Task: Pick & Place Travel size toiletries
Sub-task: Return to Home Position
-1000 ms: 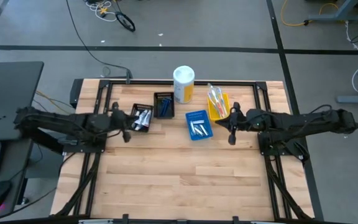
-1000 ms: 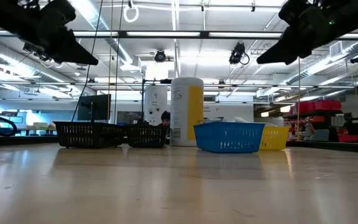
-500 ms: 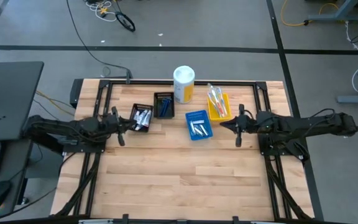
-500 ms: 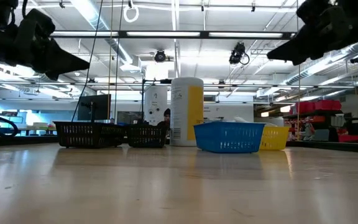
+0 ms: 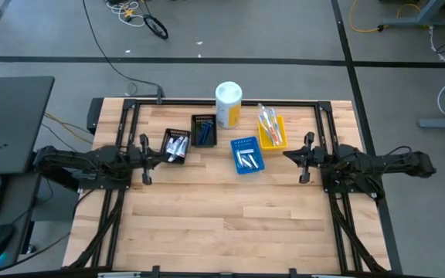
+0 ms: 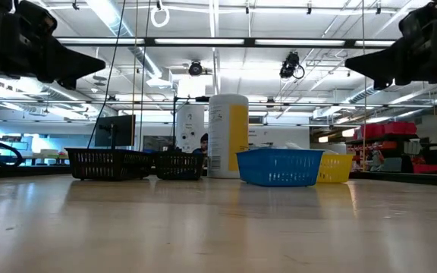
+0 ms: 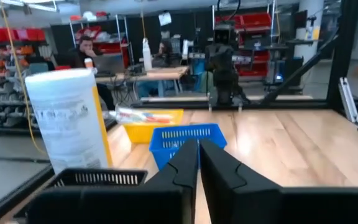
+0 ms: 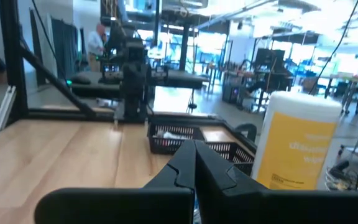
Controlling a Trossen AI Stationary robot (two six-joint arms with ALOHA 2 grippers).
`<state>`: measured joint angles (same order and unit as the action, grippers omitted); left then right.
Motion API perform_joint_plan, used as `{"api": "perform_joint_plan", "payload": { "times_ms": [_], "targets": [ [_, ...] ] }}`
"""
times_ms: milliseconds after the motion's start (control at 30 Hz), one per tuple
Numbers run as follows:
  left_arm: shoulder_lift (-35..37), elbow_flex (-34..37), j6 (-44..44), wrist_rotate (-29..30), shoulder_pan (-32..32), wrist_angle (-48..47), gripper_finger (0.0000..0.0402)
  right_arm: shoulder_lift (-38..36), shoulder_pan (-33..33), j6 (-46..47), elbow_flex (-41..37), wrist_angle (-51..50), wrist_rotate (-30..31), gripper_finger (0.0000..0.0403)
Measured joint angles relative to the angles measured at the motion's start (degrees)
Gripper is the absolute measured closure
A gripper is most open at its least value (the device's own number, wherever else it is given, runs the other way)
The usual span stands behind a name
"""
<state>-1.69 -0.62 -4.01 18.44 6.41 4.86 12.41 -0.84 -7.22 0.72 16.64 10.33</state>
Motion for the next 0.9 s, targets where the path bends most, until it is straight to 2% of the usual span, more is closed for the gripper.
{"api": "perform_joint_plan", "payload": {
  "times_ms": [267,900],
  "targets": [
    [0.0,0.0,1.7,0.4,0.0,-0.8,0.0379,-5.0,0.0,1.3,-0.2,-7.5,0.0,0.04],
    [0.0,0.0,2.6,0.2,0.0,-1.0,0.0384,-4.9,0.0,2.0,-0.2,-12.2,0.0,0.04]
  ]
}}
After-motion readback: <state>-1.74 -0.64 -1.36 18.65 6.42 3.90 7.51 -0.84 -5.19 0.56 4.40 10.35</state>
